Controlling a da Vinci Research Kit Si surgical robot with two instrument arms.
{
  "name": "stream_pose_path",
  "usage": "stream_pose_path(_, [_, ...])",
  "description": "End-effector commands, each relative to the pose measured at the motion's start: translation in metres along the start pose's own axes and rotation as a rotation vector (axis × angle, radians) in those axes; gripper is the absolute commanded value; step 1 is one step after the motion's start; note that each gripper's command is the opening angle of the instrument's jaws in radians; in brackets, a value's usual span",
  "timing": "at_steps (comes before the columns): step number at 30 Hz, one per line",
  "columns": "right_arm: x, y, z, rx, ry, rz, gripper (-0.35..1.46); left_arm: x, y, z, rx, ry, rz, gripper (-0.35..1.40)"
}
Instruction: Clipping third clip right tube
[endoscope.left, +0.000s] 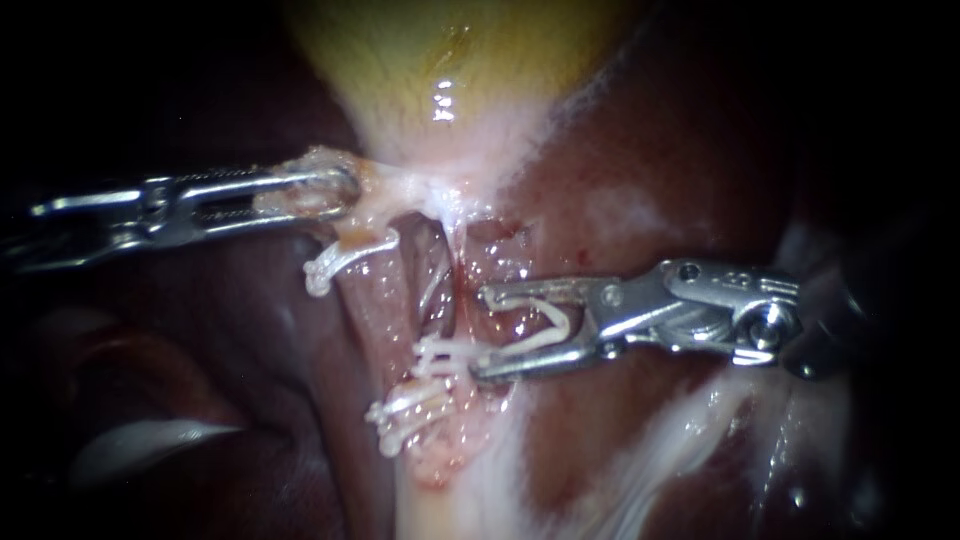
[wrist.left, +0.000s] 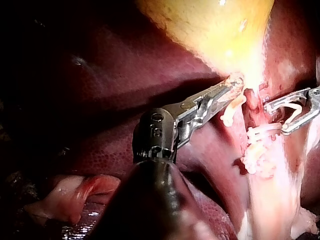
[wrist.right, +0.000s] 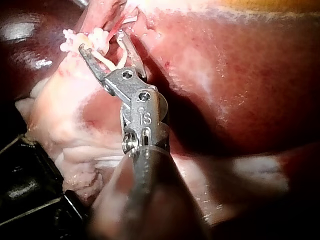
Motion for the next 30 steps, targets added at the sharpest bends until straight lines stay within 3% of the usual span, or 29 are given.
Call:
stream_pose_path(1, [-0.0001, 0.0002, 0.0002, -0.001, -0.001, 0.010, 0.50, 0.0000, 0.0000, 0.0000, 0.000, 0.000, 0.000, -0.35])
stream_pose_path(13, [-0.0008, 0.0015, 0.0017, -0.026, 0.007, 0.066, 0.50, 0.0000, -0.0001, 0.0001, -0.001, 0.000, 0.000, -0.35])
stream_pose_path(21, [-0.0010, 0.0016, 0.0041, -0.006, 0.051, 0.097, 0.50, 0.0000, -0.0001, 0.0001, -0.001, 0.000, 0.000, -0.35])
stream_pose_path(30, [-0.0005, 0.0017, 0.0039, 0.054, 0.133, 0.146, 0.50, 0.0000, -0.0001, 0.0000, -0.001, 0.000, 0.000, -0.35])
